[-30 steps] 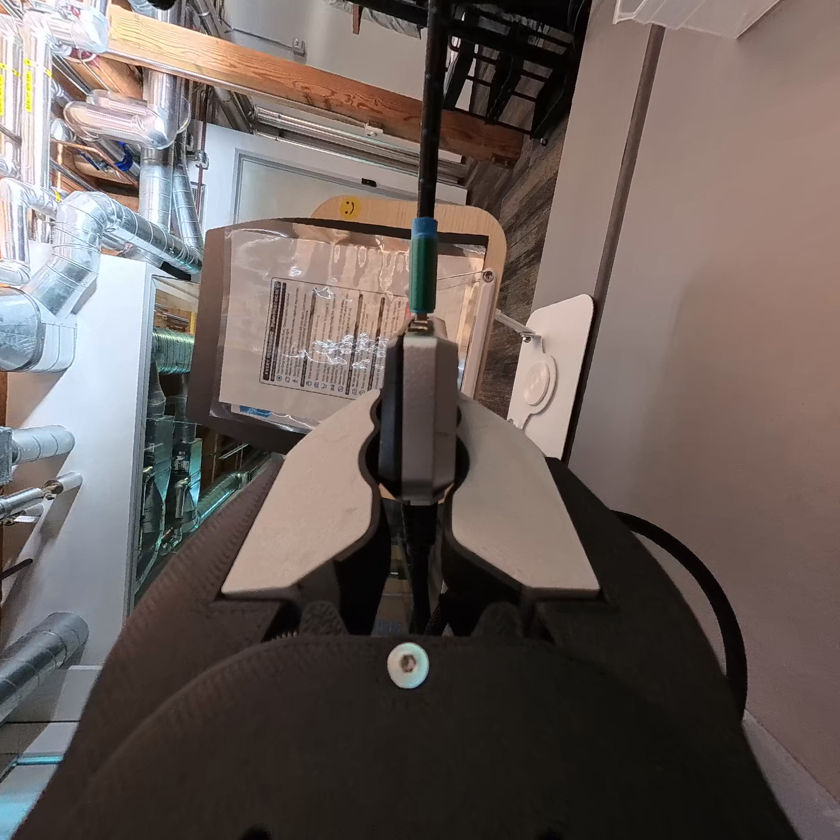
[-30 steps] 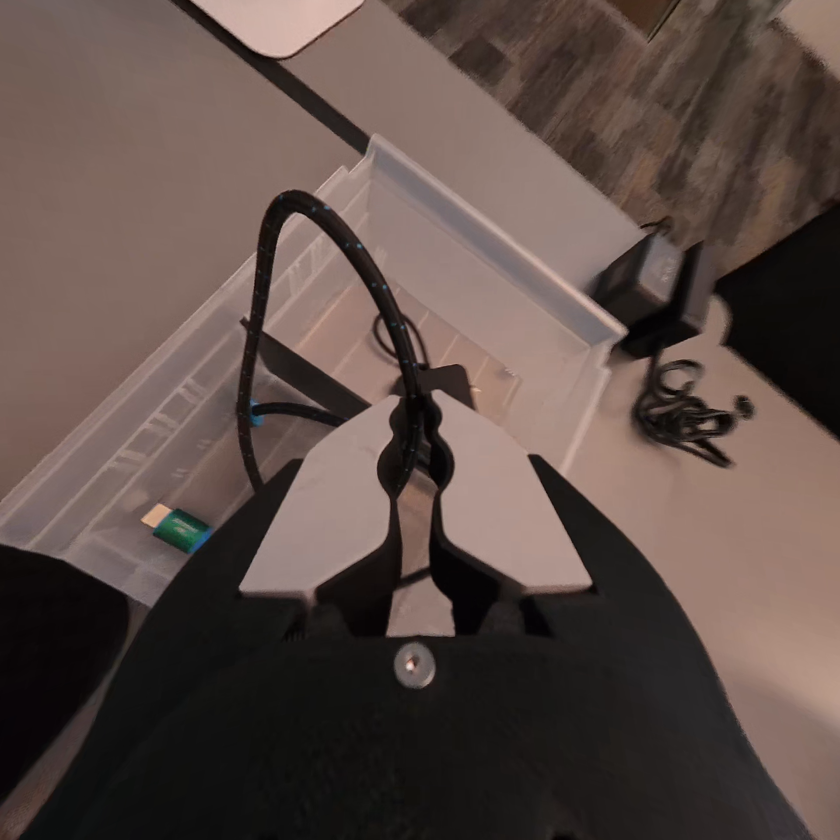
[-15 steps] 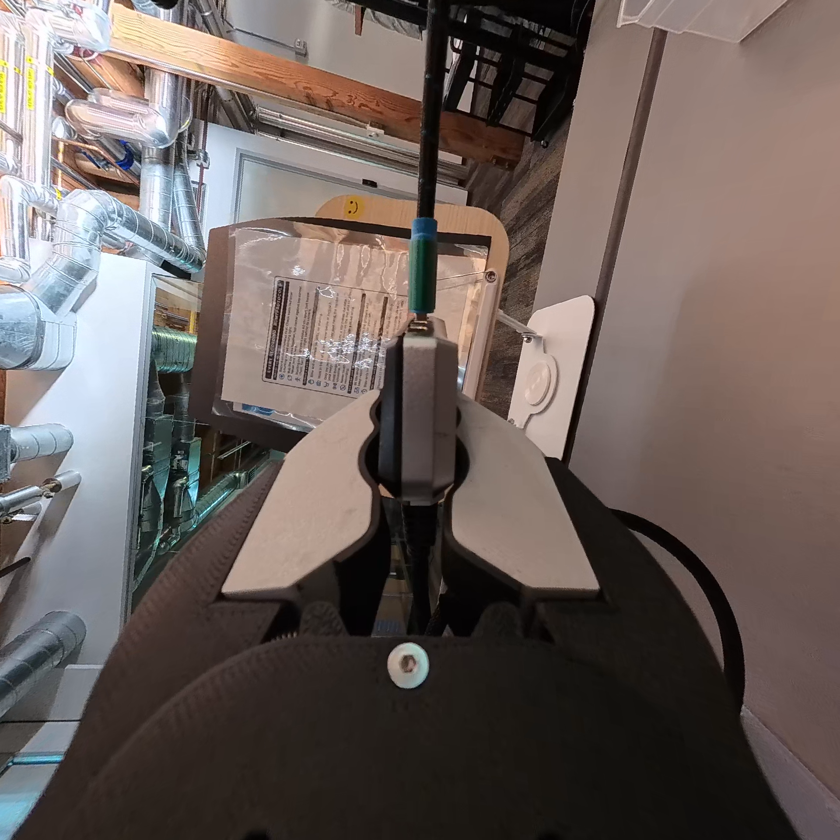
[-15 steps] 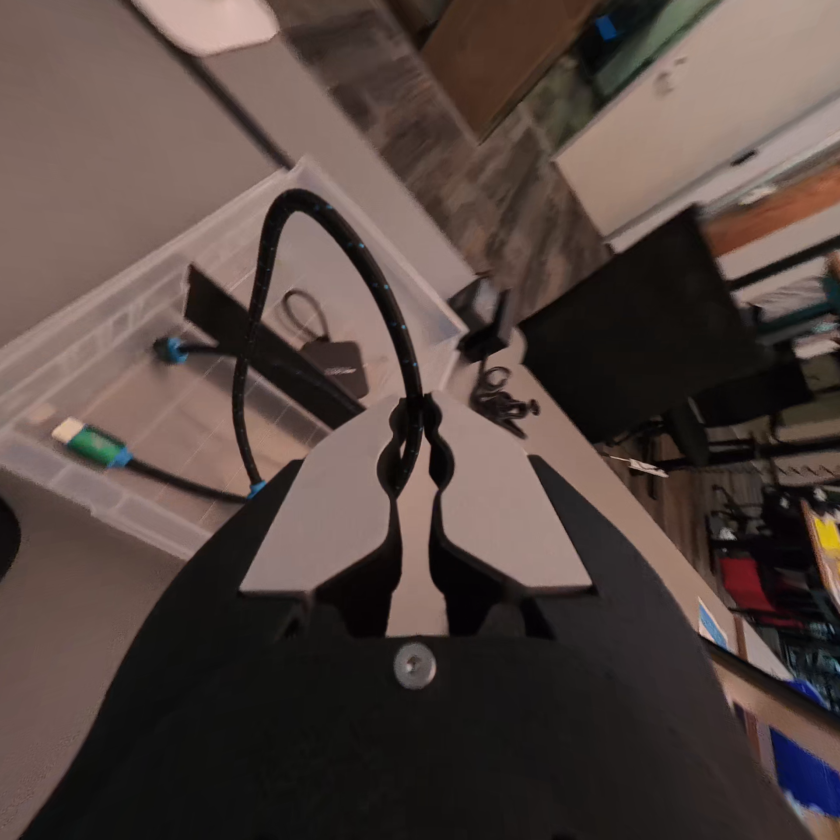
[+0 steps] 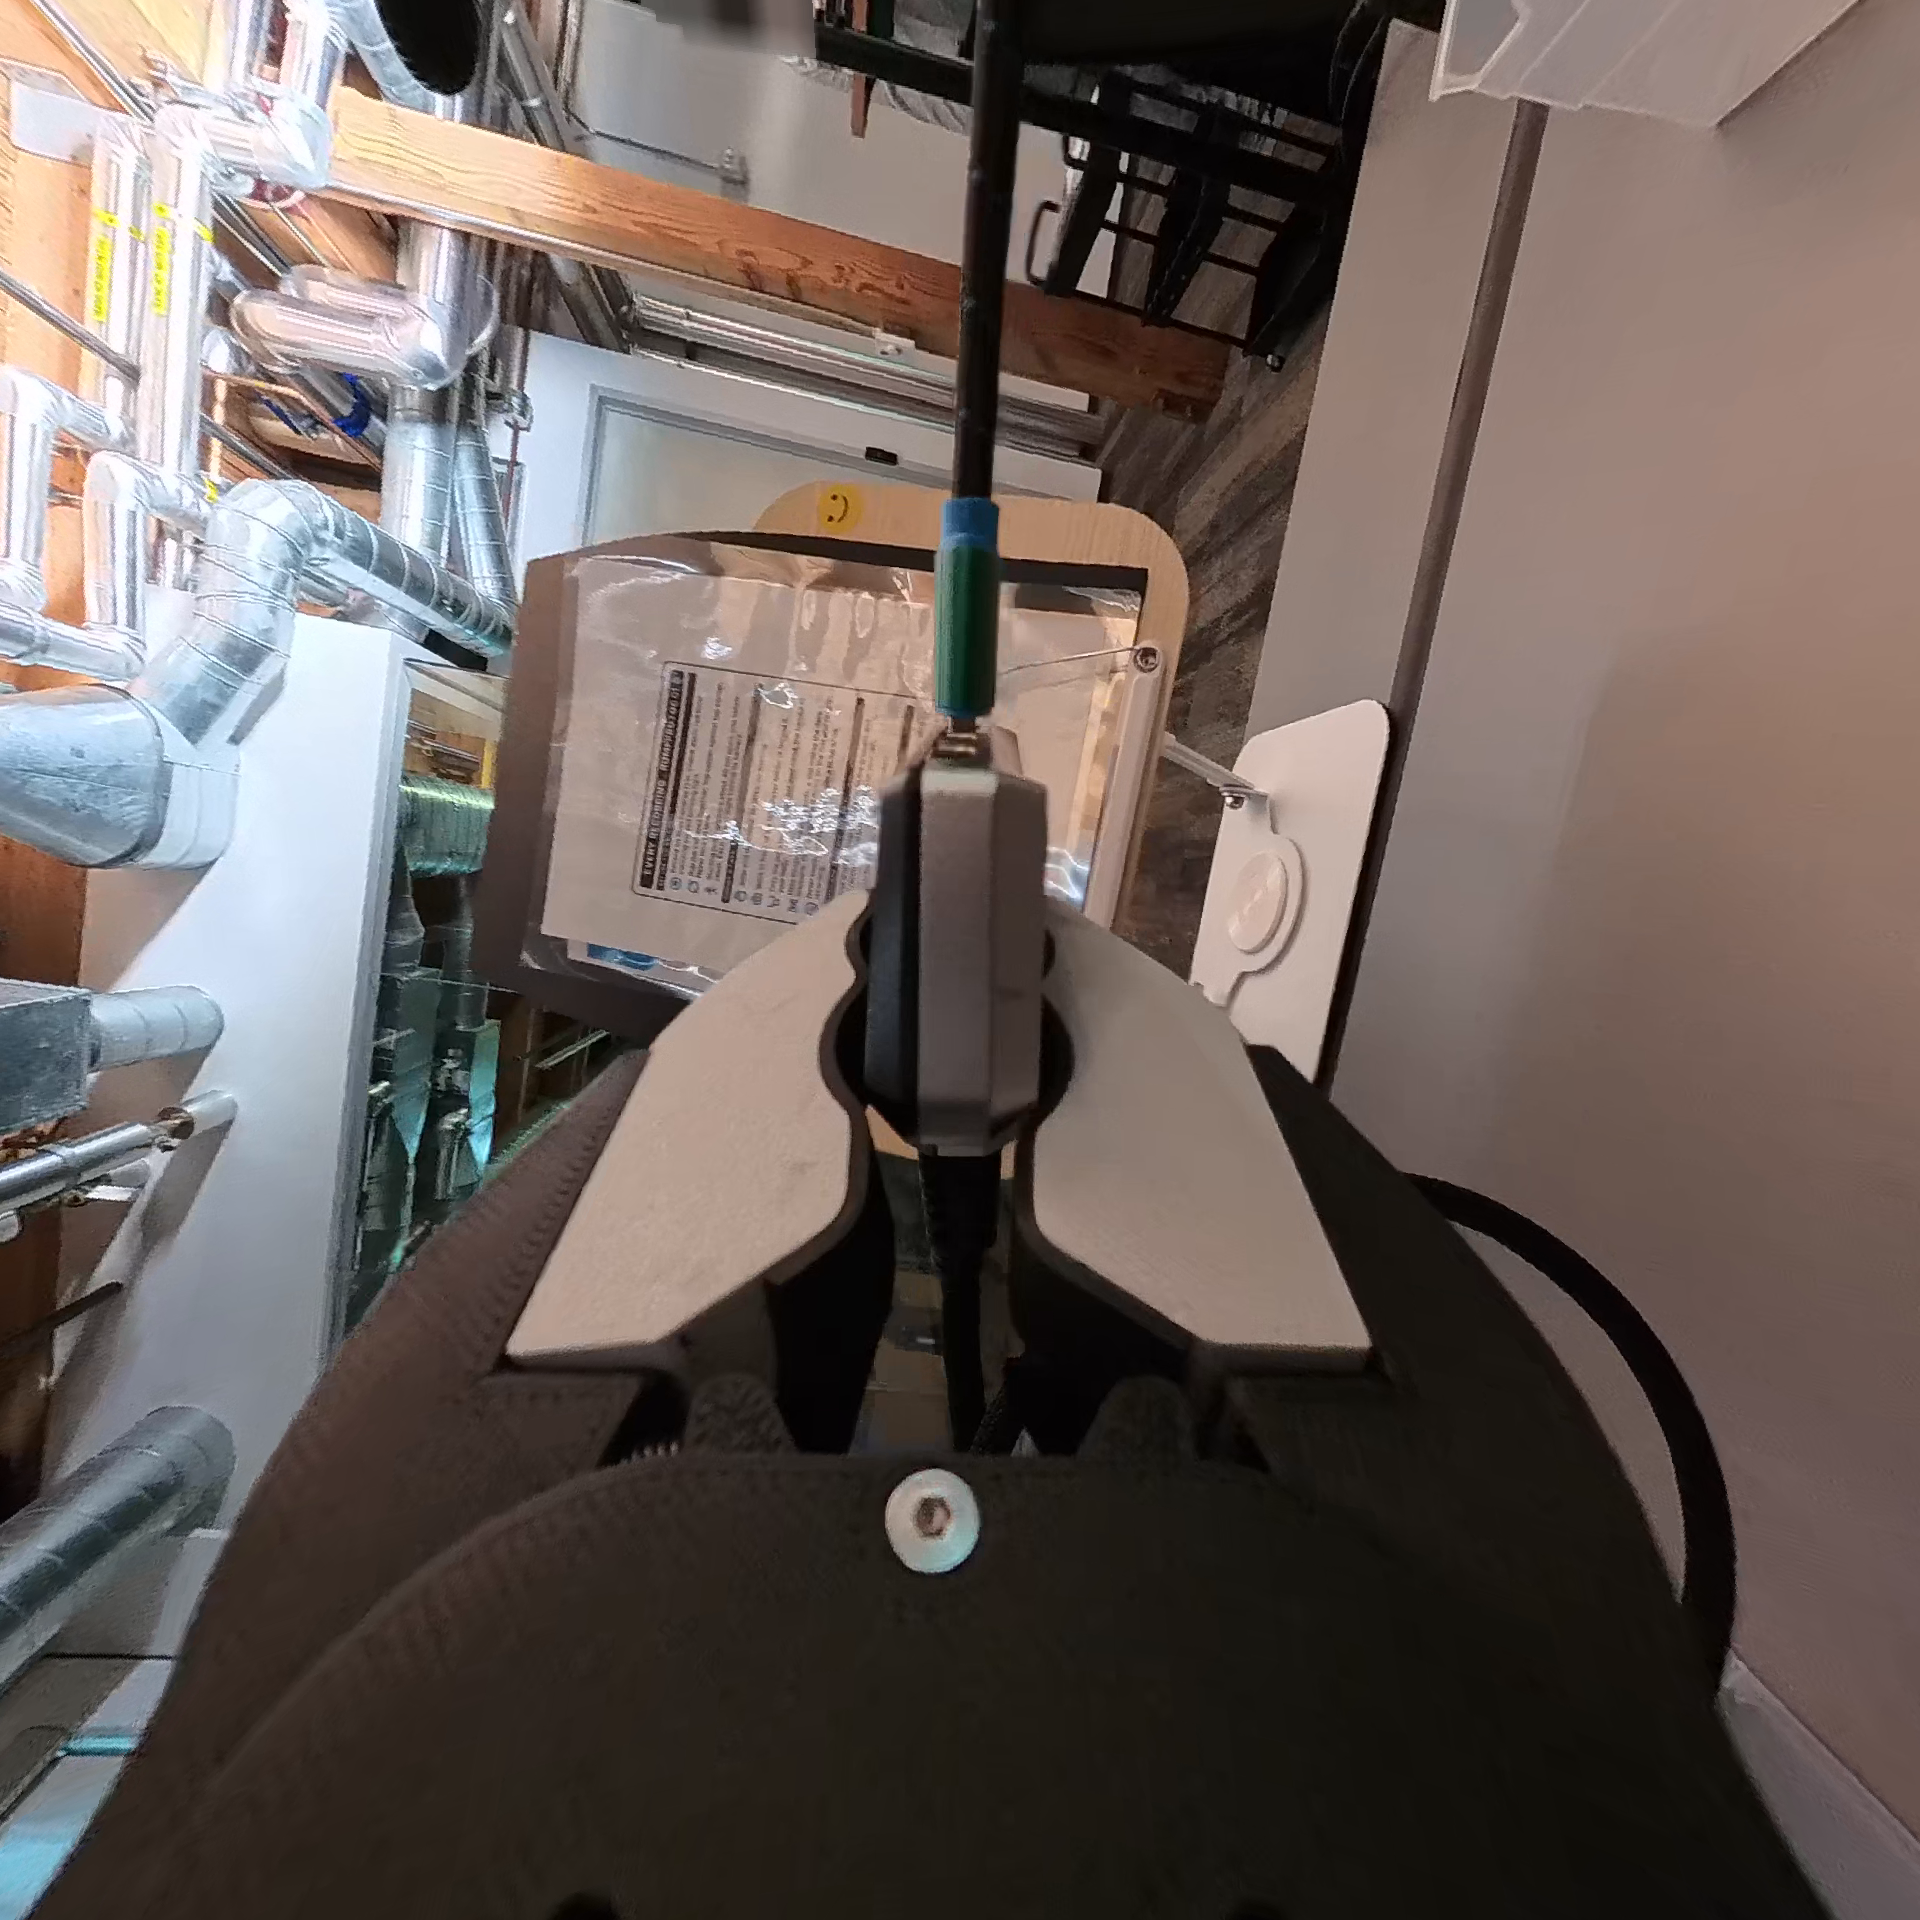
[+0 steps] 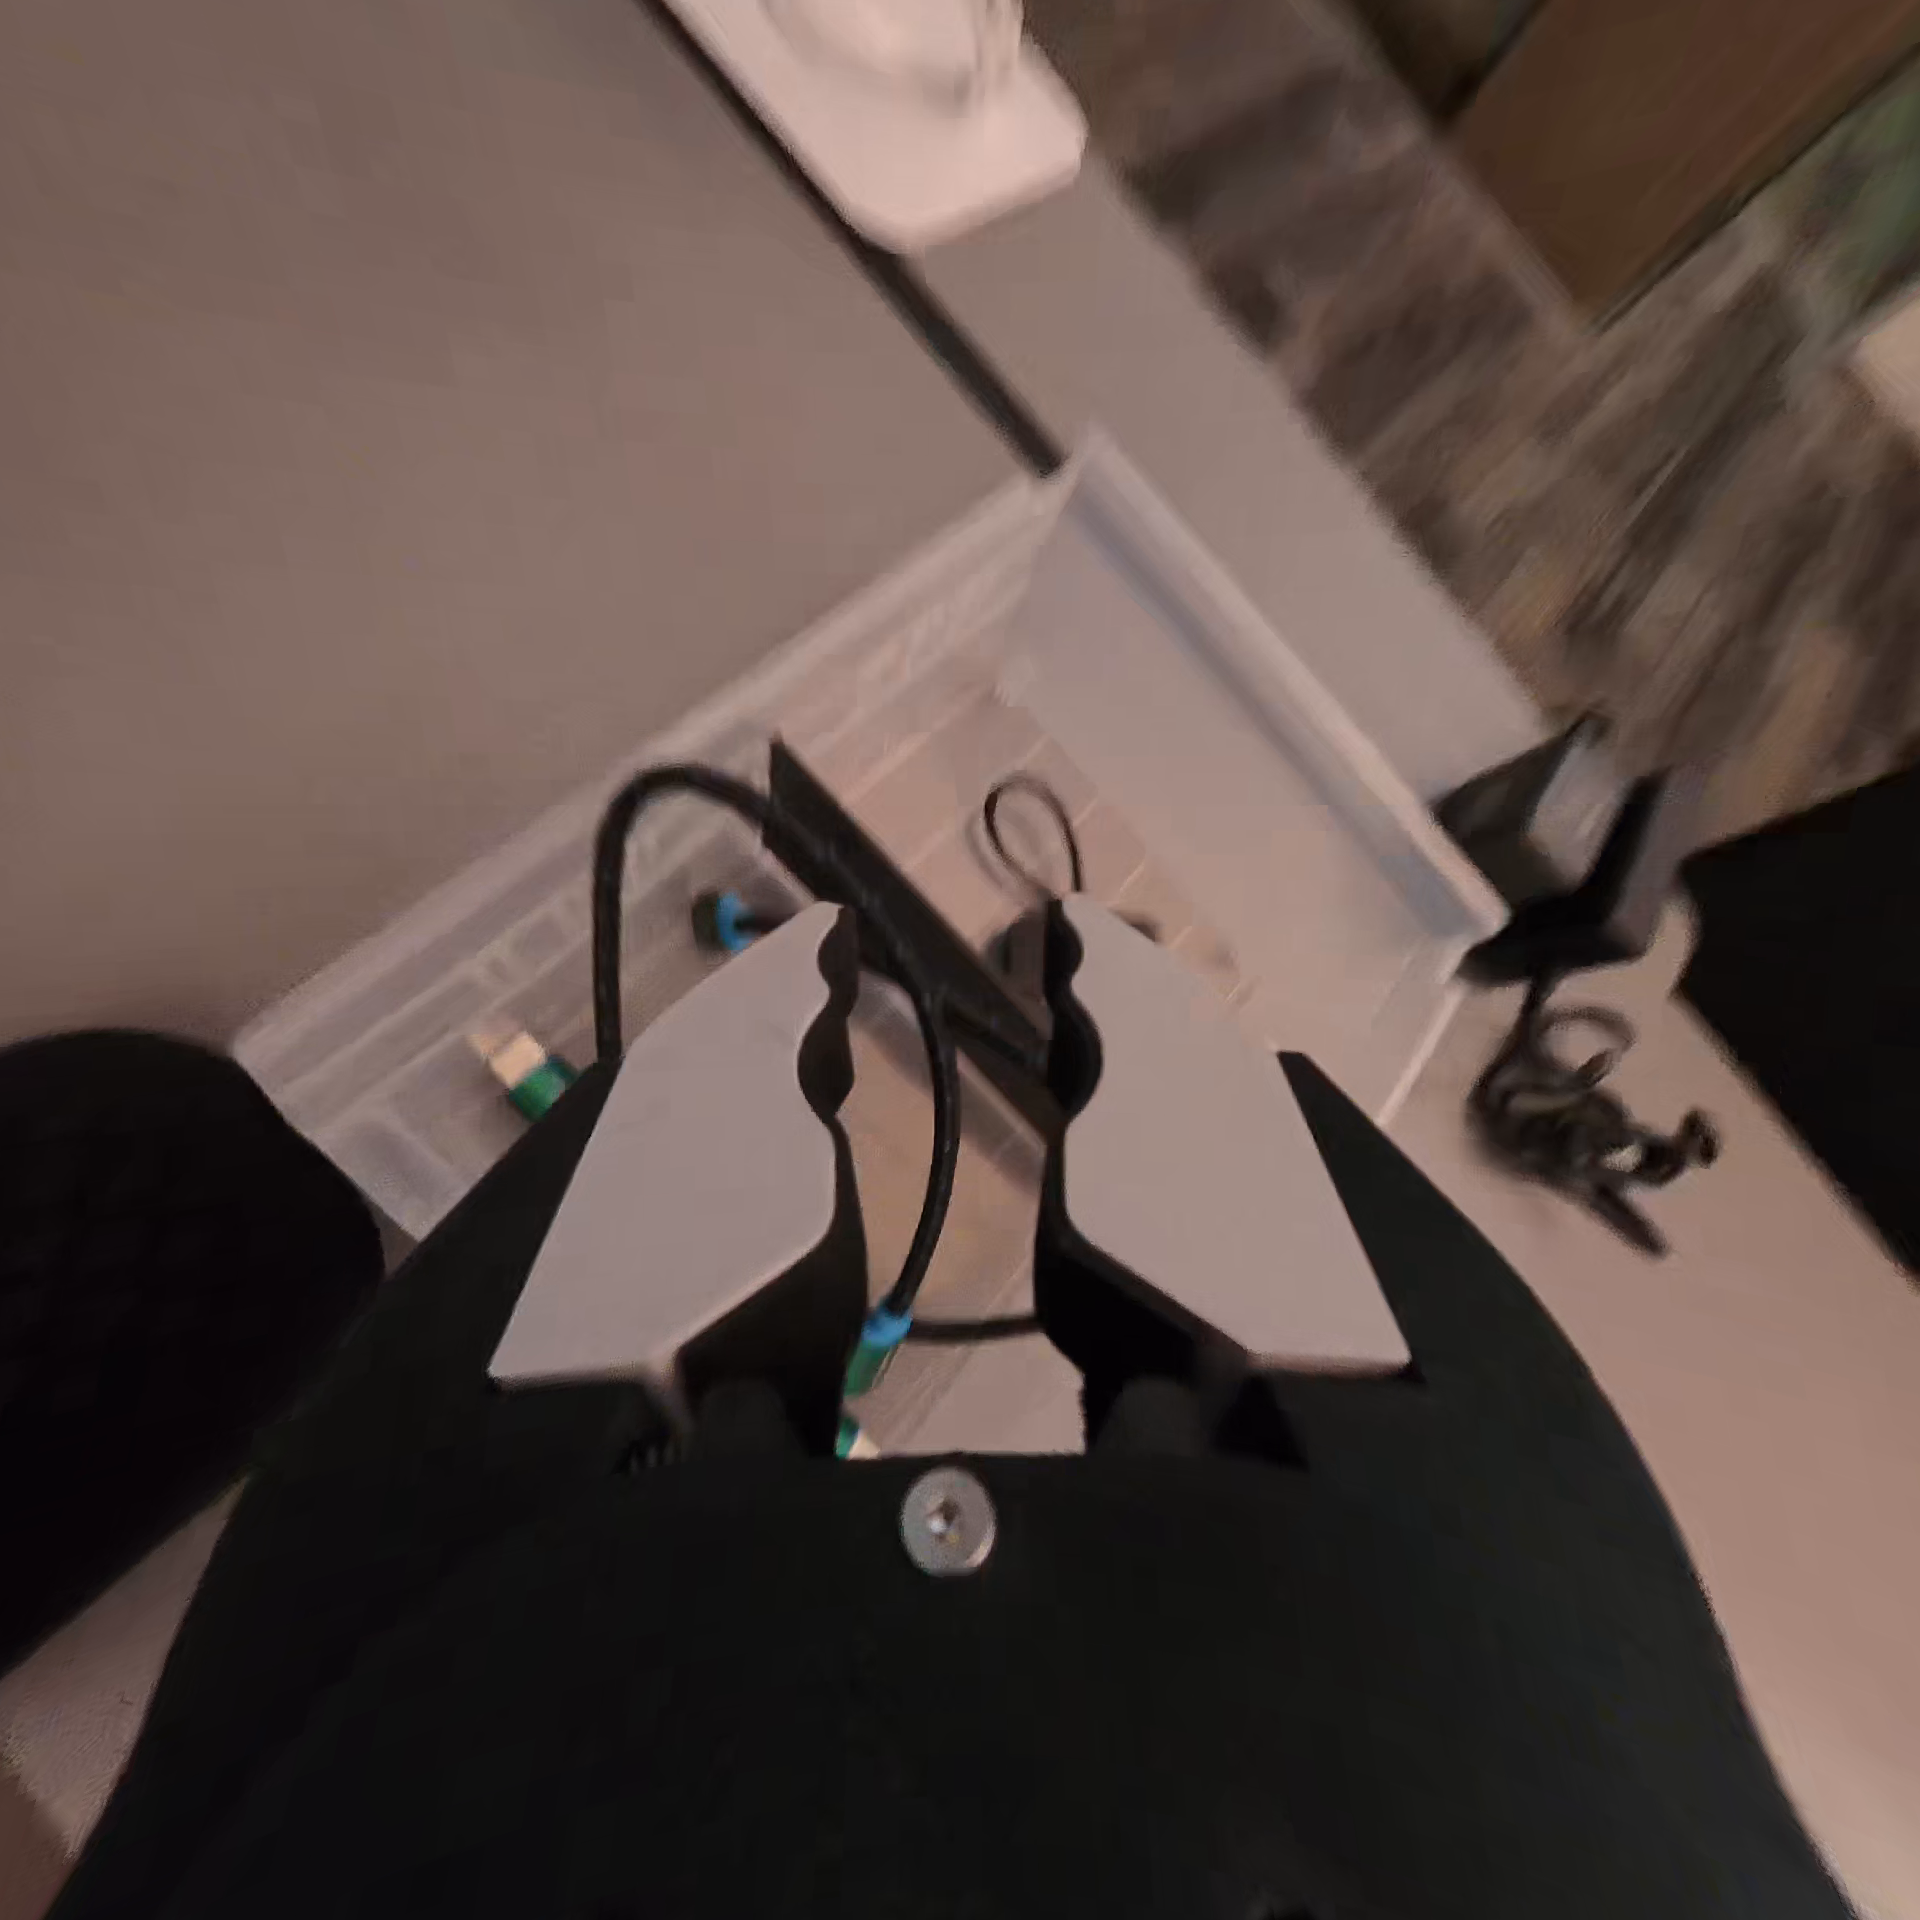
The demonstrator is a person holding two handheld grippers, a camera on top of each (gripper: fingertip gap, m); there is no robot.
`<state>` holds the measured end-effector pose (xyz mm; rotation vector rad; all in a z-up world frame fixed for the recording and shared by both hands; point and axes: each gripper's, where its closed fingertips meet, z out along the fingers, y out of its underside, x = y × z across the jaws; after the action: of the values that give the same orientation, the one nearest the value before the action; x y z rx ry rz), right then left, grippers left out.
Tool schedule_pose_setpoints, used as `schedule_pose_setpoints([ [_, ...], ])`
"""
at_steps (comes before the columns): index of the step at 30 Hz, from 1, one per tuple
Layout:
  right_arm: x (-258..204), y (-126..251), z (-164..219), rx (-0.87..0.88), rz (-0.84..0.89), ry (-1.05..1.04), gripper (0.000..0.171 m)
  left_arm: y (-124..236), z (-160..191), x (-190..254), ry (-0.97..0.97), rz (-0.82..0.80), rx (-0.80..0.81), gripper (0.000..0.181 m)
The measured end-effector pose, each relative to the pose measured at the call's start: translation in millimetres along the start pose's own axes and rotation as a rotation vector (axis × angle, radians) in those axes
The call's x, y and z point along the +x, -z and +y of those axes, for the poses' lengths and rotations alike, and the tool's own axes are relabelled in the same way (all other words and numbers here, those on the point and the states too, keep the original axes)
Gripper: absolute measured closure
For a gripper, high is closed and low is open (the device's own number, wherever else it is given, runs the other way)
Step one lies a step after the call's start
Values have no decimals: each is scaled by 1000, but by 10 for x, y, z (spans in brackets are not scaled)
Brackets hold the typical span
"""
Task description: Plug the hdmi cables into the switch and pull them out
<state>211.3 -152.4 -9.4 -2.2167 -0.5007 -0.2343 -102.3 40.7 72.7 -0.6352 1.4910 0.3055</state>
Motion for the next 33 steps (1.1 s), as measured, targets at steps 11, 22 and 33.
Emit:
schedule_pose_setpoints([
  [11,-585,401,-2053,863,-65,60,119,180,-319,-206,-13,-149,142,157],
  [22,-1813,-73,-2770,986,-492,-37,129,223,-440,-211,-37,-182,166,158],
  [33,-1776,-260,-2775,932,-458,-125,150,149,-452,-148,-43,-170,137,157],
])
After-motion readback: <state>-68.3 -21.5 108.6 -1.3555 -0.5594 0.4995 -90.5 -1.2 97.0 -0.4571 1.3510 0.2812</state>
